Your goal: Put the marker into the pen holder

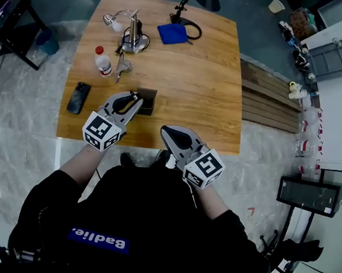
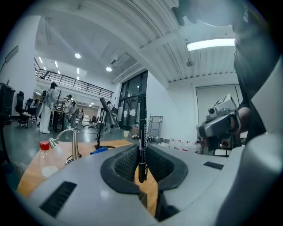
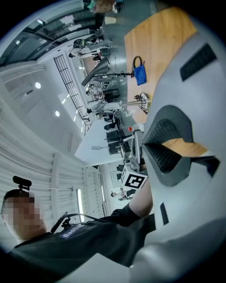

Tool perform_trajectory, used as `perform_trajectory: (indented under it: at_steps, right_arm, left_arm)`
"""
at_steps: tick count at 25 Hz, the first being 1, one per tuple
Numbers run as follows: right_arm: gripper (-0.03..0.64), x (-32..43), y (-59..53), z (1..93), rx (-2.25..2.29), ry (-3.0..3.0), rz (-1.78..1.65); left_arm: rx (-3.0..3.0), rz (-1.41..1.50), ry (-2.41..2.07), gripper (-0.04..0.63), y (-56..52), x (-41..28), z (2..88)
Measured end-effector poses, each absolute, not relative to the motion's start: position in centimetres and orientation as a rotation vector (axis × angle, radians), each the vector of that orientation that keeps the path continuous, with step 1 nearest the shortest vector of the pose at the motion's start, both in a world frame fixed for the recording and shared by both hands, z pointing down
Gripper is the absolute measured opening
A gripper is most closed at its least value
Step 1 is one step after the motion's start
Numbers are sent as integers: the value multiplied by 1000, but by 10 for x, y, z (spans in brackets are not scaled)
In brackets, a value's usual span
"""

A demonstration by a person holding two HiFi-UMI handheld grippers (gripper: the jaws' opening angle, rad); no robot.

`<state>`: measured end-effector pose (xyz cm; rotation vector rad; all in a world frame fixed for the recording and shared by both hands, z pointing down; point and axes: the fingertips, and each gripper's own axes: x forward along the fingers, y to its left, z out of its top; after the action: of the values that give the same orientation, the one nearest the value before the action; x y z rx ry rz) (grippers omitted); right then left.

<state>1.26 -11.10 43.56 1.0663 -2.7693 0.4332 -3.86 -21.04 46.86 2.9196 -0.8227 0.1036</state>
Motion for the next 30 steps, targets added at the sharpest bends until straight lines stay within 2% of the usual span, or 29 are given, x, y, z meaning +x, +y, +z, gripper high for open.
perform_trajectory:
  at_steps: [17,30]
  right_arm:
    - [6,63,-145,466,904,-2686,508]
    - [6,71,-149,478,868,-2668,520]
  left_arm:
    - [2898,483,-961,54,-245,-5,598]
    - [2897,760,-895,54,-235,8,649]
